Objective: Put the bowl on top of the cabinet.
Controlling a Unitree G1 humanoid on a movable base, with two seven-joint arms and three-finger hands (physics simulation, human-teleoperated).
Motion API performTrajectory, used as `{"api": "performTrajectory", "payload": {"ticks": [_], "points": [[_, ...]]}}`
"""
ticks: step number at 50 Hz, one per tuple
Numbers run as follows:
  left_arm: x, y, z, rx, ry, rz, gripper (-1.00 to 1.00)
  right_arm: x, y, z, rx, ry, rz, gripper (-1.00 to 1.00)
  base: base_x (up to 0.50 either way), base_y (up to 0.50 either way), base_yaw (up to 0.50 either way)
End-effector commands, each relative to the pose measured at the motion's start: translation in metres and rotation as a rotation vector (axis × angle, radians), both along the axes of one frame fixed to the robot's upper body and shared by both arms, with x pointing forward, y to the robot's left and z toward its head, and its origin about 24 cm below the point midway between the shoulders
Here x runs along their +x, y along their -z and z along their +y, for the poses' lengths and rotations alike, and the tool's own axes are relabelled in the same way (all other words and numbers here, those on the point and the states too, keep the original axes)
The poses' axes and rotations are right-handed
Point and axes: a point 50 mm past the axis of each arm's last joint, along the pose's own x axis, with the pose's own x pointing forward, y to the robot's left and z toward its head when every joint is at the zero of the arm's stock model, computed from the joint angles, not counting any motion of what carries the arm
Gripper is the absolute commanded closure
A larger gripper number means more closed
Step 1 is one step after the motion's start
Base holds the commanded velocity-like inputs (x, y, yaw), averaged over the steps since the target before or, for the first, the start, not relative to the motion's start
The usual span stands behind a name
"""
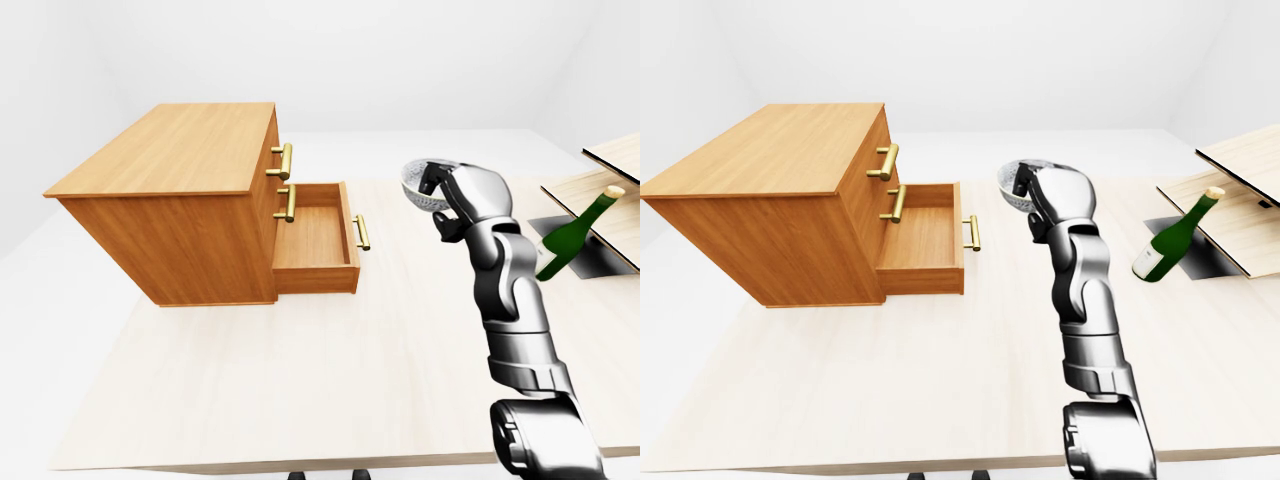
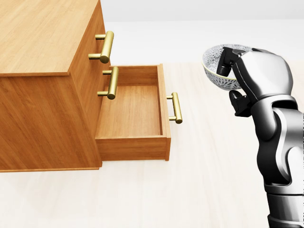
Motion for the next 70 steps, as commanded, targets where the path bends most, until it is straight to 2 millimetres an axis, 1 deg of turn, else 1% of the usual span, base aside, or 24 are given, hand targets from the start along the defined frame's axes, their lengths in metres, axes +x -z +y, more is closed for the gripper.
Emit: {"api": "performTrajectory", "payload": {"ticks": [1, 10, 13, 19, 21, 28, 33, 42, 47, 52, 57, 65, 70], "points": [[0.000, 0.000, 0.000, -0.001, 0.001, 0.001, -1.00, 0.005, -0.021, 0.012, -0.040, -0.012, -0.057, 1.00, 0.00, 0.00, 0.00], [0.001, 0.001, 0.000, -0.001, 0.000, 0.006, -1.00, 0.008, -0.029, 0.021, -0.053, -0.033, -0.068, 1.00, 0.00, 0.00, 0.00], [0.002, 0.002, 0.000, -0.001, -0.002, 0.012, -1.00, 0.009, -0.035, 0.026, -0.057, -0.045, -0.076, 1.00, 0.00, 0.00, 0.00], [0.003, 0.003, 0.000, 0.000, -0.003, 0.018, -1.00, 0.011, -0.039, 0.035, -0.061, -0.065, -0.082, 1.00, 0.00, 0.00, 0.00], [0.003, 0.003, 0.000, 0.000, -0.004, 0.020, -1.00, 0.012, -0.041, 0.040, -0.063, -0.075, -0.086, 1.00, 0.00, 0.00, 0.00], [0.004, 0.004, 0.000, 0.002, -0.004, 0.022, -1.00, 0.016, -0.057, 0.057, -0.074, -0.116, -0.107, 1.00, 0.00, 0.00, 0.00], [0.003, 0.003, 0.000, 0.002, -0.002, 0.017, -1.00, 0.021, -0.062, 0.070, -0.071, -0.145, -0.113, 1.00, 0.00, 0.00, 0.00], [0.001, 0.001, 0.001, -0.001, -0.001, 0.009, -1.00, 0.031, -0.076, 0.086, -0.065, -0.177, -0.125, 1.00, 0.00, 0.00, 0.00], [0.001, 0.001, 0.000, -0.001, 0.002, 0.007, -1.00, 0.035, -0.080, 0.091, -0.059, -0.187, -0.127, 1.00, 0.00, 0.00, 0.00], [0.001, 0.001, 0.001, -0.004, 0.006, 0.005, -1.00, 0.039, -0.079, 0.100, -0.052, -0.206, -0.123, 1.00, 0.00, 0.00, 0.00], [0.001, 0.001, 0.000, -0.004, 0.008, 0.004, -1.00, 0.043, -0.084, 0.109, -0.048, -0.223, -0.125, 1.00, 0.00, 0.00, 0.00], [0.001, 0.001, 0.001, -0.006, 0.003, 0.008, -1.00, 0.046, -0.088, 0.119, -0.040, -0.246, -0.129, 1.00, 0.00, 0.00, 0.00], [0.002, 0.001, 0.001, -0.006, 0.005, 0.009, -1.00, 0.046, -0.094, 0.128, -0.043, -0.264, -0.135, 1.00, 0.00, 0.00, 0.00]]}}
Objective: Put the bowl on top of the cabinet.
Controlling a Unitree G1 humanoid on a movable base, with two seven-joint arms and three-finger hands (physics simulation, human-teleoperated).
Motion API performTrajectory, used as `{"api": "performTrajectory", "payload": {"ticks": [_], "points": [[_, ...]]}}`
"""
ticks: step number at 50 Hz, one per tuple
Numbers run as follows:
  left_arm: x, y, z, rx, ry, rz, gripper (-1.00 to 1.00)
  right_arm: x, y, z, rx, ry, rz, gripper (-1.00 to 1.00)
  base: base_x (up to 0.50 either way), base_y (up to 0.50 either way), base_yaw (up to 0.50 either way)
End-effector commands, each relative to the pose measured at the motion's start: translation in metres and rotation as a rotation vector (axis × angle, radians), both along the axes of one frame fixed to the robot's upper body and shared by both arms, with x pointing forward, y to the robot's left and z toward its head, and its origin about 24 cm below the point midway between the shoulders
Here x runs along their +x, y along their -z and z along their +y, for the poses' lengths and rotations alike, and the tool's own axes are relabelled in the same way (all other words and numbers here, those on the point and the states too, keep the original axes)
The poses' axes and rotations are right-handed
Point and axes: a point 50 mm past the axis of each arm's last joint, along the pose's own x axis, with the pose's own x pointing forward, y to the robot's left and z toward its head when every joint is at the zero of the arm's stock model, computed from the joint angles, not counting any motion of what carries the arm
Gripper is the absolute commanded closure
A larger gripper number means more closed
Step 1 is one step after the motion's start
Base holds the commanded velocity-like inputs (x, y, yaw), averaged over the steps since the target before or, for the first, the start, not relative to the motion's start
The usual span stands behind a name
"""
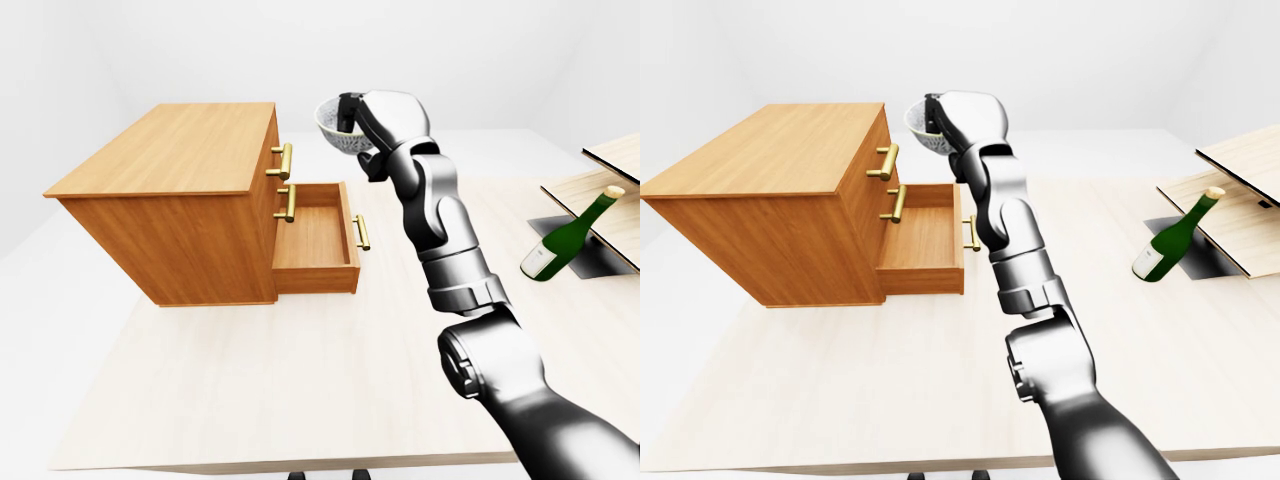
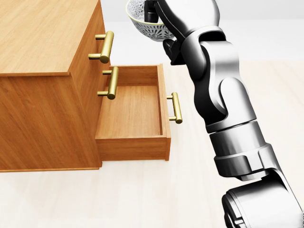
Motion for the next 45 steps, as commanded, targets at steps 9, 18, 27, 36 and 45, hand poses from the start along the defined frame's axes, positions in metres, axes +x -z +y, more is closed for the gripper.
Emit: {"api": "performTrajectory", "payload": {"ticks": [9, 18, 27, 36, 45], "points": [[-0.002, -0.002, 0.001, -0.003, 0.006, -0.014, -1.00, 0.004, -0.019, 0.035, 0.006, -0.060, -0.046, 1.00, 0.00, 0.00, 0.00], [-0.004, -0.009, 0.001, -0.012, 0.026, -0.046, -1.00, 0.005, -0.023, 0.044, 0.011, -0.080, -0.047, 1.00, 0.00, 0.00, 0.00], [-0.003, -0.009, 0.001, -0.014, 0.028, -0.043, -1.00, 0.007, -0.024, 0.052, 0.018, -0.091, -0.043, 1.00, 0.00, 0.00, 0.00], [-0.003, -0.009, 0.001, -0.016, 0.029, -0.042, -1.00, 0.007, -0.026, 0.067, 0.029, -0.125, -0.037, 1.00, 0.00, 0.00, 0.00], [-0.004, -0.010, 0.003, -0.019, 0.026, -0.043, -1.00, 0.003, -0.027, 0.083, 0.034, -0.167, -0.036, 1.00, 0.00, 0.00, 0.00]]}}
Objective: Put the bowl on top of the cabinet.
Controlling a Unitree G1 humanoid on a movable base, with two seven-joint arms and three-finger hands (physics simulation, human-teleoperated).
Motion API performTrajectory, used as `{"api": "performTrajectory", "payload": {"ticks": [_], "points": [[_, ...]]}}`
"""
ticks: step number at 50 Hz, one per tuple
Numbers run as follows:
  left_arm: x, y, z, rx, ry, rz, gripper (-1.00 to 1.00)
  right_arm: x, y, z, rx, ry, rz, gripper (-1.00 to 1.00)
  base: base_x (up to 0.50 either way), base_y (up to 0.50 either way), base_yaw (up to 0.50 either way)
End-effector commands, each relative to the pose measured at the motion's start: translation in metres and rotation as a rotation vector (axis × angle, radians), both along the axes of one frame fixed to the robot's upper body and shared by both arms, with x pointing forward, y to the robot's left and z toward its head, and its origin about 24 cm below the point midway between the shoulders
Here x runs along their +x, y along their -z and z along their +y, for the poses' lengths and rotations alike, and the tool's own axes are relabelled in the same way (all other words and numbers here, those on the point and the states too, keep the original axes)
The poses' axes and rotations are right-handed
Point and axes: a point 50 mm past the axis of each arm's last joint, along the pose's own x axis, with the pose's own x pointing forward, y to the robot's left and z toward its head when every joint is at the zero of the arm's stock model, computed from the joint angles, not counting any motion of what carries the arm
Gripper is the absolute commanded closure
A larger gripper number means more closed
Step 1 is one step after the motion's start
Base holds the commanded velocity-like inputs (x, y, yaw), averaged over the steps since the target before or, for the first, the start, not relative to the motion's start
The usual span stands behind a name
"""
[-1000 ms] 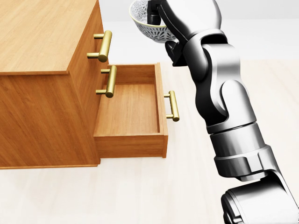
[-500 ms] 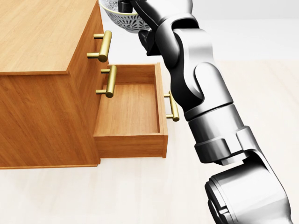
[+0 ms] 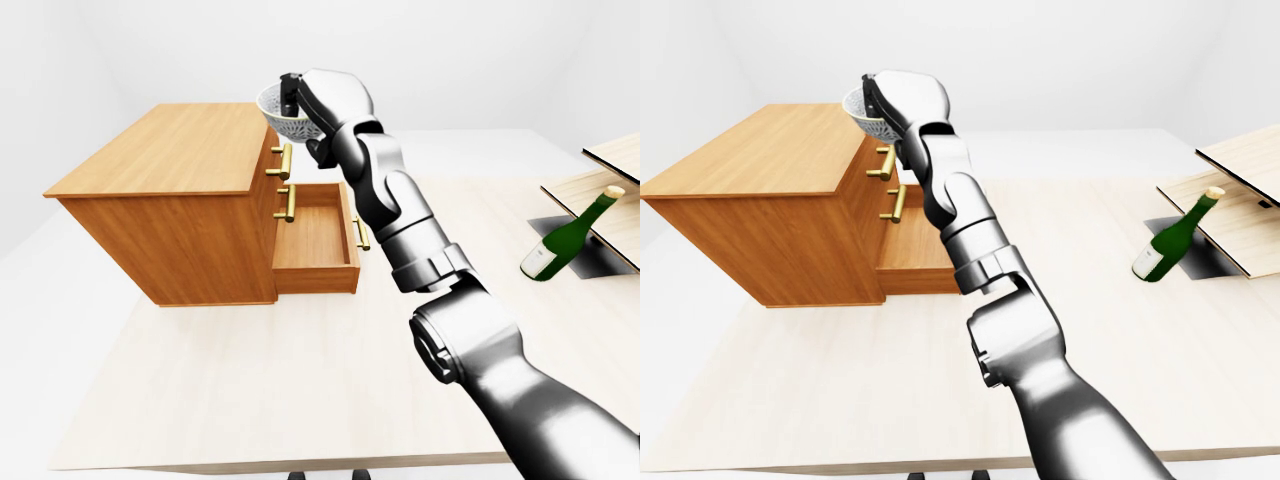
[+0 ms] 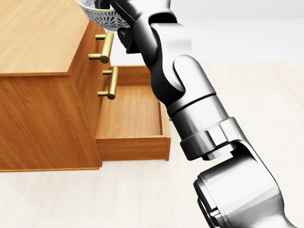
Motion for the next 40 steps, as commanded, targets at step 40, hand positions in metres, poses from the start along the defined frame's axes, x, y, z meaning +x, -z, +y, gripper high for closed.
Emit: {"api": "performTrajectory", "payload": {"ticks": [40], "points": [[0.000, 0.007, 0.001, -0.001, -0.014, 0.030, -1.00, -0.007, -0.008, 0.047, 0.013, -0.081, -0.011, 1.00, 0.00, 0.00, 0.00]]}}
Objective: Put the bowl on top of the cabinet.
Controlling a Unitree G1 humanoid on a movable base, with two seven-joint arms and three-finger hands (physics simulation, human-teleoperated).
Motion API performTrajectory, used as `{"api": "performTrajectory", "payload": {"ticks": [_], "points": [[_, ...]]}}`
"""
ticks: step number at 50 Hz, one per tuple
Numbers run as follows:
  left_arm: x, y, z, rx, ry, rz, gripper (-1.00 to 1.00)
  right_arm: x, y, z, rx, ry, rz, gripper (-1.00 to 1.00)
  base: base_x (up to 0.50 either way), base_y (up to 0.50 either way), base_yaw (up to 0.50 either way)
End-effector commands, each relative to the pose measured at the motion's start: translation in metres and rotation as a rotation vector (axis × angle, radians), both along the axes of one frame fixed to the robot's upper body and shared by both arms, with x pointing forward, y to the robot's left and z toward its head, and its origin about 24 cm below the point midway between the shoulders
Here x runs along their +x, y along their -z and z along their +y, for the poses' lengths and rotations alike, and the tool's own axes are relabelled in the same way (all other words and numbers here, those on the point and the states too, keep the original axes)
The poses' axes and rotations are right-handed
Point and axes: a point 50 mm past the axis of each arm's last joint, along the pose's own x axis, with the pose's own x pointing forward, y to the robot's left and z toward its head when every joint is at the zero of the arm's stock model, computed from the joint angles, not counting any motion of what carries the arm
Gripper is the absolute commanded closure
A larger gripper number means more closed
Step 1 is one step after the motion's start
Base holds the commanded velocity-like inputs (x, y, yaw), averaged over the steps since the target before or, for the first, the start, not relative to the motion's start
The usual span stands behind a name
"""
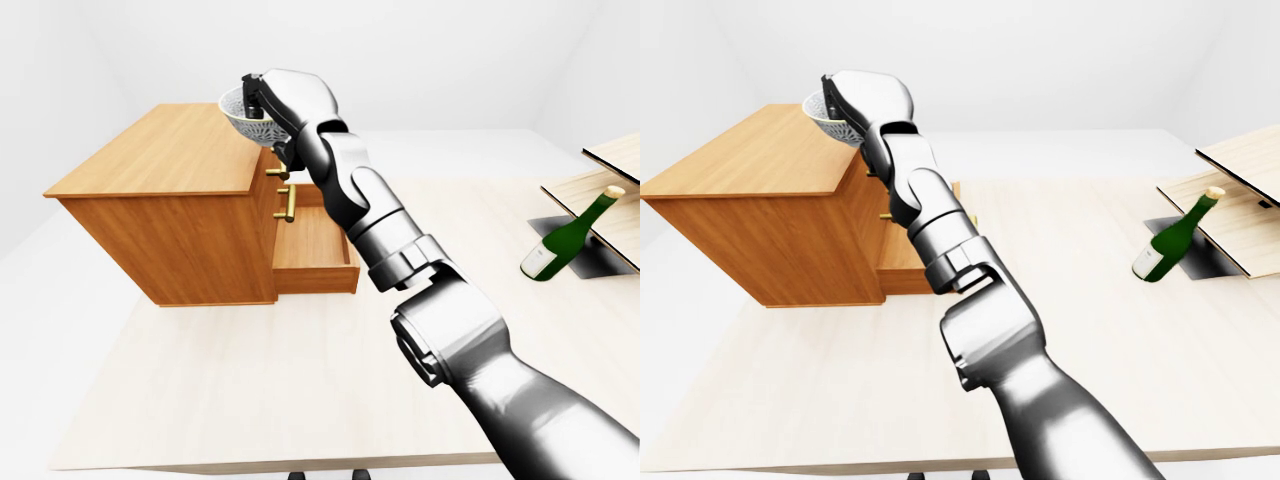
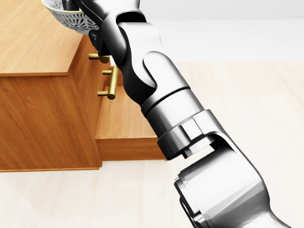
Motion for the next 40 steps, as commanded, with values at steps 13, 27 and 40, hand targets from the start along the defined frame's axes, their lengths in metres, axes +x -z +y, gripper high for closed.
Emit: {"api": "performTrajectory", "payload": {"ticks": [13, 27, 40], "points": [[-0.001, -0.001, 0.000, -0.004, 0.003, -0.008, -1.00, -0.004, -0.008, 0.014, -0.002, -0.011, -0.034, 1.00, 0.00, 0.00, 0.00], [-0.003, -0.003, 0.000, -0.008, 0.011, -0.018, -1.00, -0.010, -0.009, 0.026, -0.009, -0.044, -0.036, 1.00, 0.00, 0.00, 0.00], [-0.002, -0.003, 0.001, -0.009, 0.010, -0.014, -1.00, -0.015, -0.007, 0.037, -0.018, -0.070, -0.035, 1.00, 0.00, 0.00, 0.00]]}}
